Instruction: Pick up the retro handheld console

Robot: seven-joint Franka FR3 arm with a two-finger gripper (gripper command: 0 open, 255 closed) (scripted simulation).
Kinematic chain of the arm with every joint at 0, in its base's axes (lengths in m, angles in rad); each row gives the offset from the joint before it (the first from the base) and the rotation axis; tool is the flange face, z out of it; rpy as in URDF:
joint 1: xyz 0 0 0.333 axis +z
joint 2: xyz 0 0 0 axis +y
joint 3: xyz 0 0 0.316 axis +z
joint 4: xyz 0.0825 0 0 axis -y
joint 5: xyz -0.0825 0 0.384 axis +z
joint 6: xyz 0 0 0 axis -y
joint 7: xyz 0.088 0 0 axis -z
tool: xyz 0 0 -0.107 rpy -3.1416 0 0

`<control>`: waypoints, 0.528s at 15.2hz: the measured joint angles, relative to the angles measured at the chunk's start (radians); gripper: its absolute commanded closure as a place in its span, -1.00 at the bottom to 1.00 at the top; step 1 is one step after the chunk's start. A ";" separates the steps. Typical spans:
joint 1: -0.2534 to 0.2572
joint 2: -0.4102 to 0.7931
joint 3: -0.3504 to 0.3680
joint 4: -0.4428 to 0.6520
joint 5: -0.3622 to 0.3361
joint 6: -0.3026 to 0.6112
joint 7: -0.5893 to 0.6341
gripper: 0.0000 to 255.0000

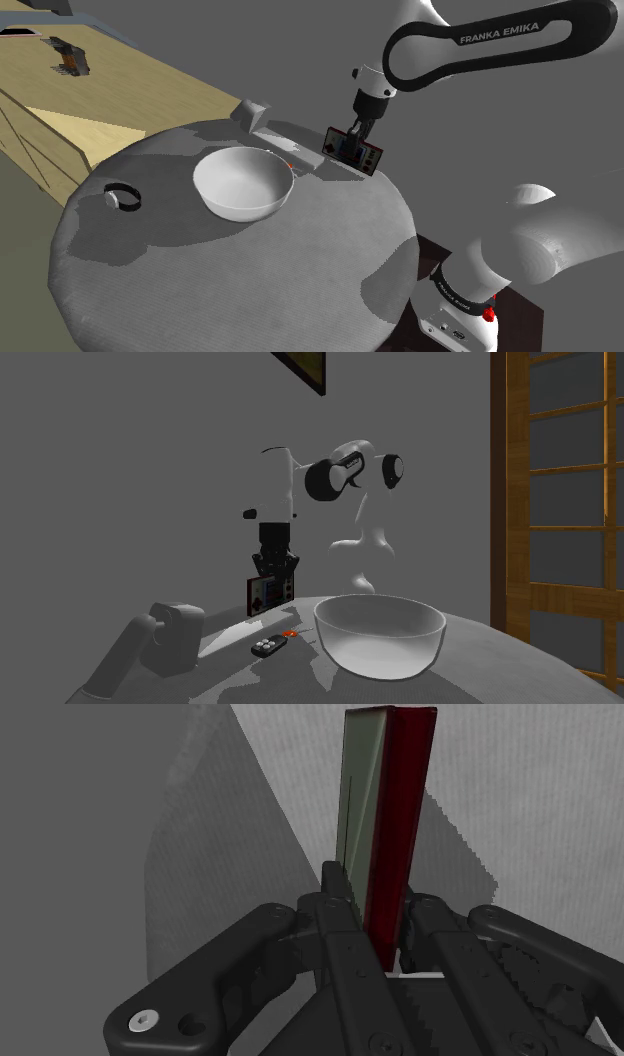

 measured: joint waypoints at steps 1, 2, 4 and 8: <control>0.000 0.000 0.000 0.000 0.000 0.000 0.000 1.00; 0.000 0.000 0.000 0.000 0.000 0.000 0.000 1.00; 0.000 -0.001 0.000 0.005 0.000 -0.007 0.001 1.00; 0.000 -0.016 -0.001 0.044 -0.001 -0.060 0.001 1.00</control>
